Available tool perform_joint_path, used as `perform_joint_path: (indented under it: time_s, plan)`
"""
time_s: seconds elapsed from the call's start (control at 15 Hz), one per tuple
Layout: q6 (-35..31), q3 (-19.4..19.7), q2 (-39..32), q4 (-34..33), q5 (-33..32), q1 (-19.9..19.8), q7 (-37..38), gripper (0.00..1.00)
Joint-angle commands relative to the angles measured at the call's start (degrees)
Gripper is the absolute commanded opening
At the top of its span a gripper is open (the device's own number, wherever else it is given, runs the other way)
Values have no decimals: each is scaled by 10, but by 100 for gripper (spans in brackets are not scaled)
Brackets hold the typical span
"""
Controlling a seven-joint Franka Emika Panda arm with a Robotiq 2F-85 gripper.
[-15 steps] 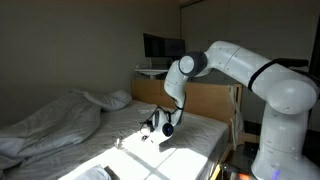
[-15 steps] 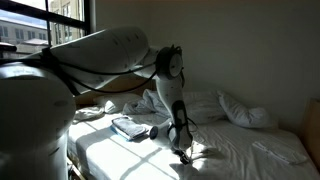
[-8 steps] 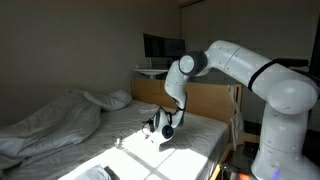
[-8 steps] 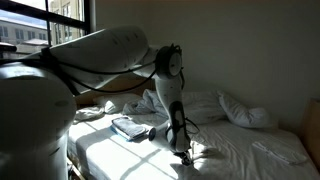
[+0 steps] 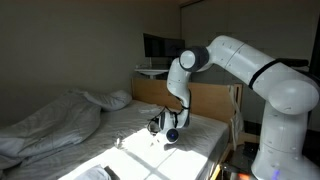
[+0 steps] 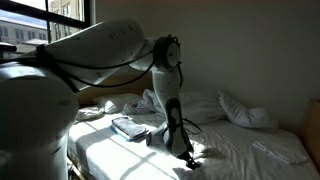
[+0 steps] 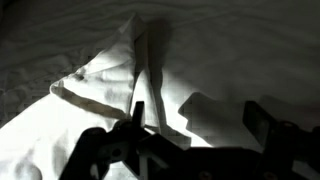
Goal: Fold the cloth
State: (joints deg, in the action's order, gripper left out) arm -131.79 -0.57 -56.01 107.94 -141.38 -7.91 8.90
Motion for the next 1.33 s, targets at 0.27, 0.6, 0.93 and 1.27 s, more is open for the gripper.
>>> perform_joint_path:
  time_s: [0.27,0.6,0.93,1.27]
  plan:
    - [-110,41,30,12,-85,52,77,100]
    - [-119,-19,40,-1,-81,27,46,100]
    - [-116,-34,47,0,-81,22,50,100]
    - [-124,-47,39,-14,-81,21,50,100]
